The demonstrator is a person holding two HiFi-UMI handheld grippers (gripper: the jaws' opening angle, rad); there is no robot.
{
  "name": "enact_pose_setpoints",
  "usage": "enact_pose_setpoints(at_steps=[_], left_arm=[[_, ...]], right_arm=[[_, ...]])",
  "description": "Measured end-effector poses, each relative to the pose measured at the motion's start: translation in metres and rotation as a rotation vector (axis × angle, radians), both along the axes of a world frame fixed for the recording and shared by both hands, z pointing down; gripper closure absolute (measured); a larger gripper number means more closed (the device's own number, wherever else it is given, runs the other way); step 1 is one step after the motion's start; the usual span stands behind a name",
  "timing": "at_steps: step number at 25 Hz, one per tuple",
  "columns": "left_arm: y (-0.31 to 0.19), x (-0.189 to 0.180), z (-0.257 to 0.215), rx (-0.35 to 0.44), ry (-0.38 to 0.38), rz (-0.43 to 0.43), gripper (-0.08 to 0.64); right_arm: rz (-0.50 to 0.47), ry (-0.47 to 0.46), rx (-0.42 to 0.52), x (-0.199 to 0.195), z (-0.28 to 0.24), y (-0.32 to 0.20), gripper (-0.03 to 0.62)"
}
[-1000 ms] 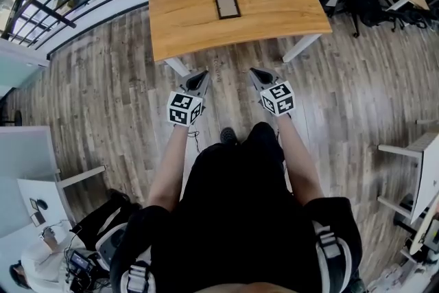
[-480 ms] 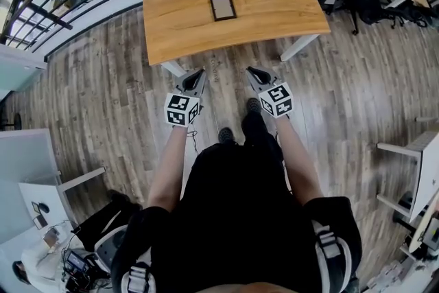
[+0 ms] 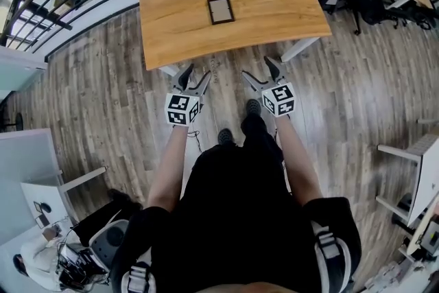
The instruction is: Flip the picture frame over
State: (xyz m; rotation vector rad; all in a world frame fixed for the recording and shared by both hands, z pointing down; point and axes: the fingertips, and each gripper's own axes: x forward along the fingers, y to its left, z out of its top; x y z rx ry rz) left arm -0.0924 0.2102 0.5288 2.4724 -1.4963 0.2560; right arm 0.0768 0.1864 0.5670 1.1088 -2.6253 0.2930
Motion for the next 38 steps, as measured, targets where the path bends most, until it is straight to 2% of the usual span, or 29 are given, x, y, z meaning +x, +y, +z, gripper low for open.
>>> enact_pose_setpoints(at_steps=[12, 20, 24, 38], left_arm=[[-0.045, -0.001, 0.009, -0.032, -0.025, -0.088, 0.285], [-0.073, 0.011, 0.0, -0.039, 0.008, -0.154, 0.285], [-0.087, 0.009, -0.001, -0.041, 0.042, -0.217, 0.285], [-0.115, 0.028, 0.007, -0.054, 0.049, -0.341, 0.285]], right_arm=[[-0.057, -0.007, -0.039, 0.008, 0.017, -0.054, 0.179], [-0.112, -0.014, -0.069, 0.02, 0.02, -0.097, 0.199], [-0.16, -0.014, -0.074, 0.019, 0.02, -0.117, 0.21], [-0.28, 0.01, -0.103, 0.032, 0.032, -0.164, 0.219]])
